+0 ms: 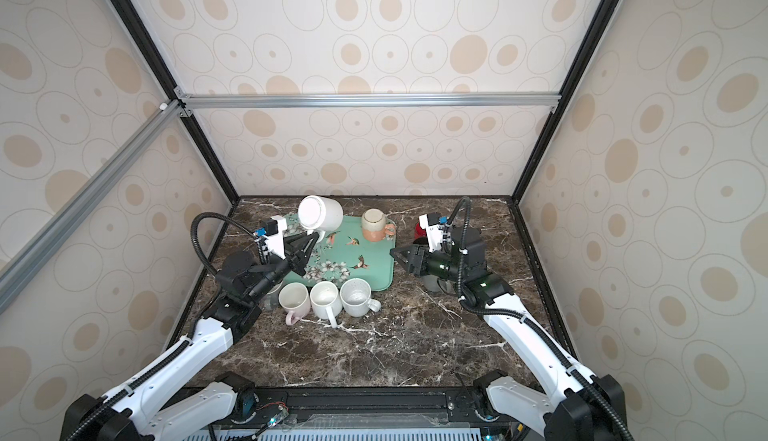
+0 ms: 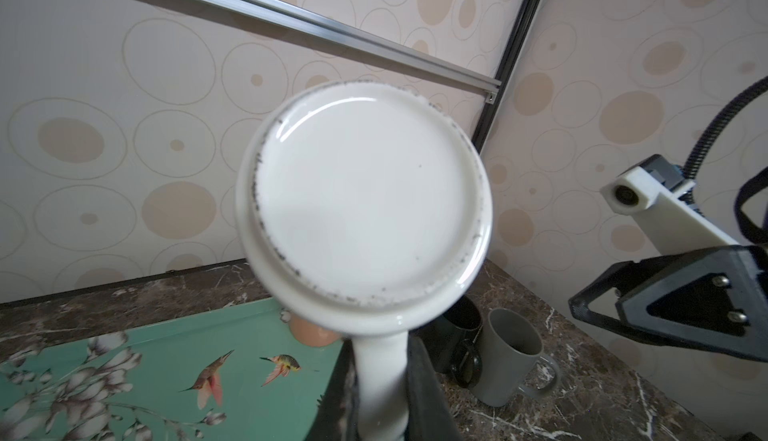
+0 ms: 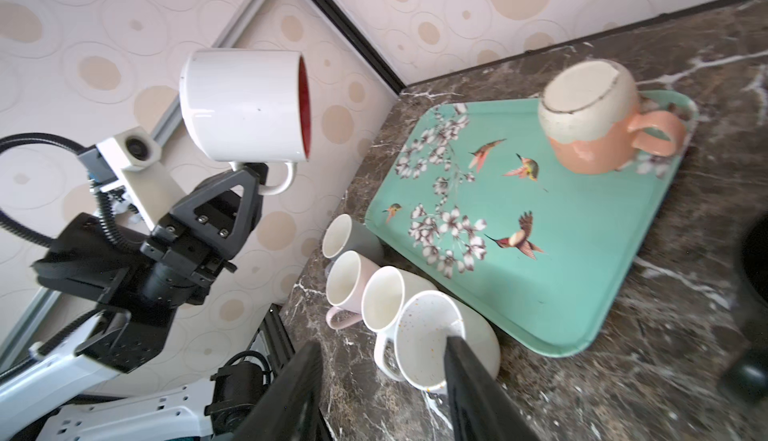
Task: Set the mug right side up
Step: 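Lift the white mug toward the right gripper while the right gripper reaches for it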
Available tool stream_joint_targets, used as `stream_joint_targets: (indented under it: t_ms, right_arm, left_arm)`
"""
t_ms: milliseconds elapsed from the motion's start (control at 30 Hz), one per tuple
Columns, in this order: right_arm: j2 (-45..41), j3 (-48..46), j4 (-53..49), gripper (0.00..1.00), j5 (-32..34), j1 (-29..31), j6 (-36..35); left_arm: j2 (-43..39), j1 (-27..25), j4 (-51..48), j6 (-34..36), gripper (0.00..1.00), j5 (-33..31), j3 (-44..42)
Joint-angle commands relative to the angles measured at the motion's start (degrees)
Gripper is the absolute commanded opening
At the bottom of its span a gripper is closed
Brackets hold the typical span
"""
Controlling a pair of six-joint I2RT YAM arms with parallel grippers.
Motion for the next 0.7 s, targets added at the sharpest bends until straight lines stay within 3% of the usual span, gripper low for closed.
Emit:
stream_joint_targets:
  t_ms: [0,300,667]
  right_arm:
    - [1.5,0.6,8.4,0.51,-3.1,1.3,3.9]
    - [3.1,2.1,14.2,0.52,-4.6,4.1,6.4]
    - [3.4,4.7,16.7,0.54,-6.0,5.8,6.9]
  left_arm:
    - [-1.7,0.6,12.4,-5.7,0.00,4.9,0.6]
    - [1.8,1.2,29.7,-21.1,0.00,11.7,-3.4]
    - [9.0,1.2,35.3,-28.1,0.00,20.8,-0.3]
